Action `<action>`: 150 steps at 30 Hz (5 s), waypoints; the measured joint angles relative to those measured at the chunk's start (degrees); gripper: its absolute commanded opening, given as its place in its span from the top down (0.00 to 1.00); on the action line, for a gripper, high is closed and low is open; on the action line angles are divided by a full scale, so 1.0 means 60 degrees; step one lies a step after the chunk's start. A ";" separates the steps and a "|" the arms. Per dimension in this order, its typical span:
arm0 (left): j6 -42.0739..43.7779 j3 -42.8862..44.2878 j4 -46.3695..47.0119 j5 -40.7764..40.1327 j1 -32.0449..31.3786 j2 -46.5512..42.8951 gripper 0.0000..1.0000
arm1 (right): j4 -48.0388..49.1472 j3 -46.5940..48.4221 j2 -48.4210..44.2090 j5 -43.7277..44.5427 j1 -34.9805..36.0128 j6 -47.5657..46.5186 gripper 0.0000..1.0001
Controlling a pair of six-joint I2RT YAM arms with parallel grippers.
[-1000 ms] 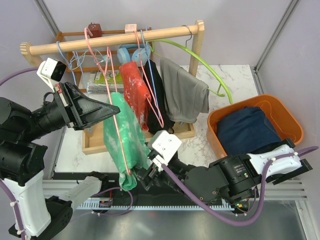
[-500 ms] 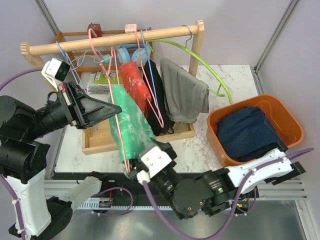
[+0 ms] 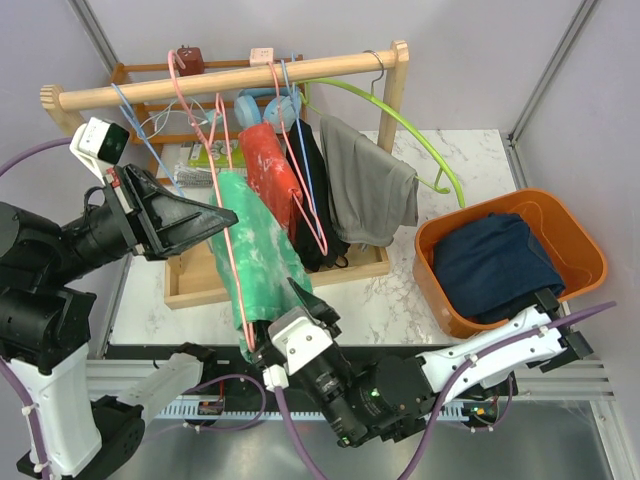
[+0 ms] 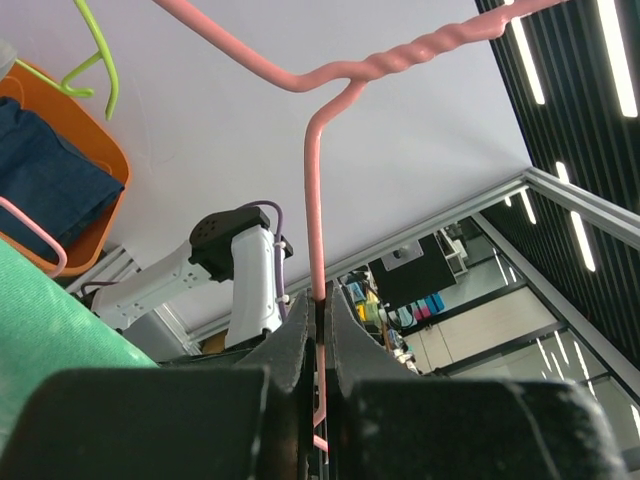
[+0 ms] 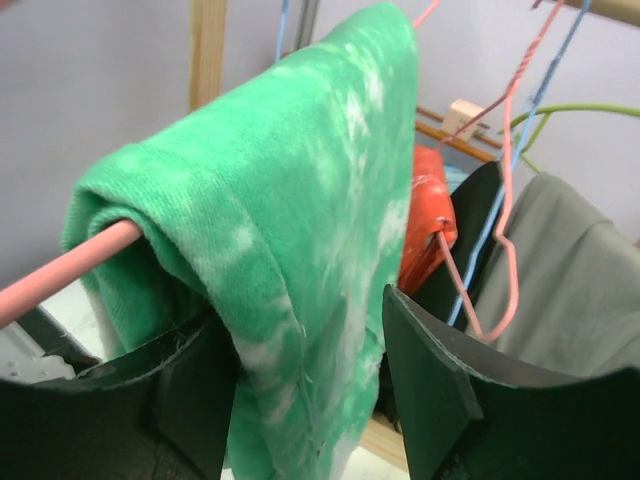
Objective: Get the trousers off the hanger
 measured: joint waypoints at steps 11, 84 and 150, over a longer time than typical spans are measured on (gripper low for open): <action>-0.0149 -0.0452 0.0200 -0.0189 0.0000 -0.0284 0.98 | -0.3410 0.0528 -0.0688 -0.1067 -0.0630 0.3115 0.60; 0.1599 -0.2065 -0.3534 -0.2280 -0.0007 -0.1239 0.98 | -1.2269 0.5544 -0.3457 -0.5898 -0.0539 0.8302 1.00; 0.1432 -0.1869 -0.3082 -0.0940 -0.0007 -0.1005 0.98 | -1.6243 -0.3650 -0.7315 -0.4608 -0.7657 1.8852 1.00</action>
